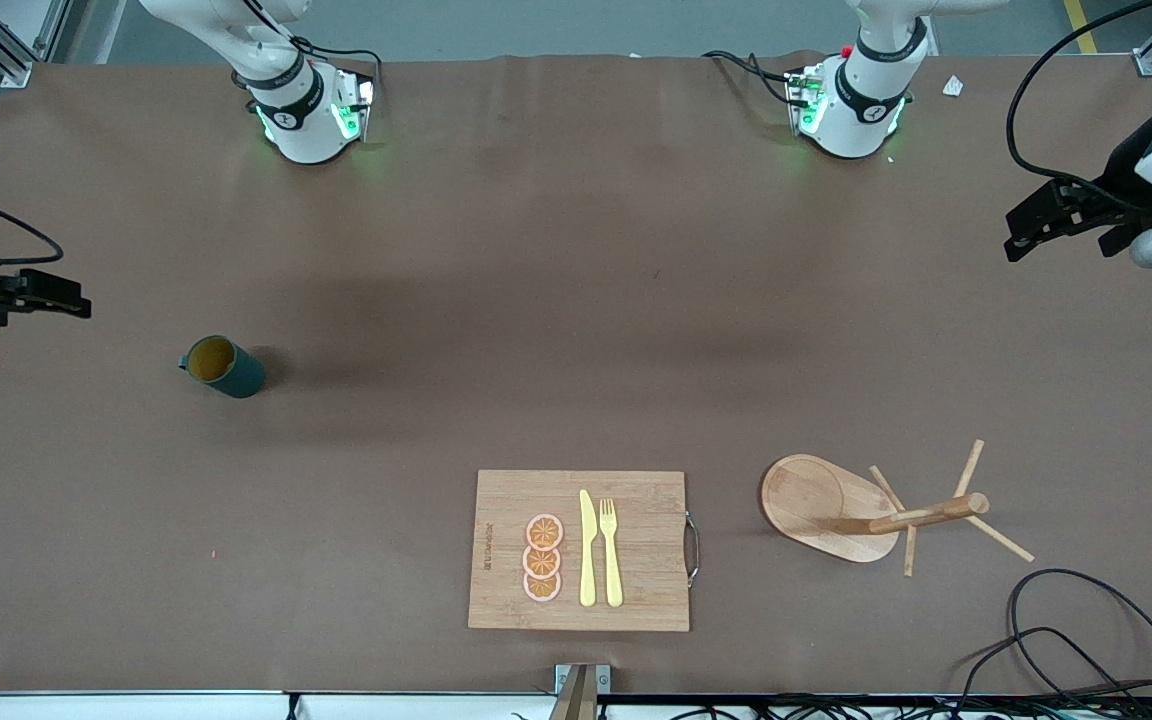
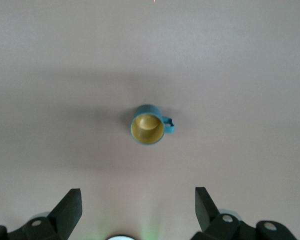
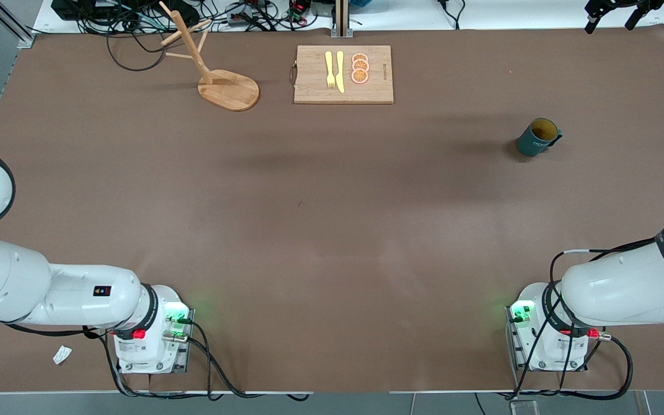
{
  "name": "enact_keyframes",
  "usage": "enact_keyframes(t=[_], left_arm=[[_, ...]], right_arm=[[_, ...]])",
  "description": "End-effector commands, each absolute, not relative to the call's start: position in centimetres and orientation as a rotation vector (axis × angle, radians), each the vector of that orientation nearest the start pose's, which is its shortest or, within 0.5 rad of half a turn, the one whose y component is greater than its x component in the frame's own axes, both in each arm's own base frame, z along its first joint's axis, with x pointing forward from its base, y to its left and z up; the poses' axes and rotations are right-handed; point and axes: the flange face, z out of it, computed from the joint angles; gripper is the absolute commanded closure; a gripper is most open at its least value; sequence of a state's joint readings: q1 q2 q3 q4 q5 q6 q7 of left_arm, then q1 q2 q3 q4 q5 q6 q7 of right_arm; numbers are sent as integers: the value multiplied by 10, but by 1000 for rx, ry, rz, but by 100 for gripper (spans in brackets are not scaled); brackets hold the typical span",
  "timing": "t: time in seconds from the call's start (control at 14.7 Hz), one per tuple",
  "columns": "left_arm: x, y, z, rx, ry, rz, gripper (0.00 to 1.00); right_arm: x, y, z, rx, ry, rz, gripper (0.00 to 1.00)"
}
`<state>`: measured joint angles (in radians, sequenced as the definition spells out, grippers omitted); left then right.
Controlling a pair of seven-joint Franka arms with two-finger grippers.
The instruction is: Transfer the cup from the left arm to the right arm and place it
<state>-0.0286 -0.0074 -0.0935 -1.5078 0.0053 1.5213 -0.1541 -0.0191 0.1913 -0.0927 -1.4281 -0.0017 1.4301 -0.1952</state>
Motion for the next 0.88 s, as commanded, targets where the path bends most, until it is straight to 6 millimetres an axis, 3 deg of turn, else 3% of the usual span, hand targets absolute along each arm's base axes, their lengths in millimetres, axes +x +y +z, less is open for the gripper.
enact_keyframes(t=[0.0, 0.34, 0.82], left_arm=[[539, -65, 656, -3136, -63, -40, 0], [544, -64, 656, -3139, -65, -75, 0], [545, -63, 656, -3139, -70, -75, 0]], right_arm=[[573, -61, 595, -3095, -88, 281, 0], [545, -62, 613, -3101, -91, 253, 0], [541, -51, 623, -3134, -149, 202, 0]])
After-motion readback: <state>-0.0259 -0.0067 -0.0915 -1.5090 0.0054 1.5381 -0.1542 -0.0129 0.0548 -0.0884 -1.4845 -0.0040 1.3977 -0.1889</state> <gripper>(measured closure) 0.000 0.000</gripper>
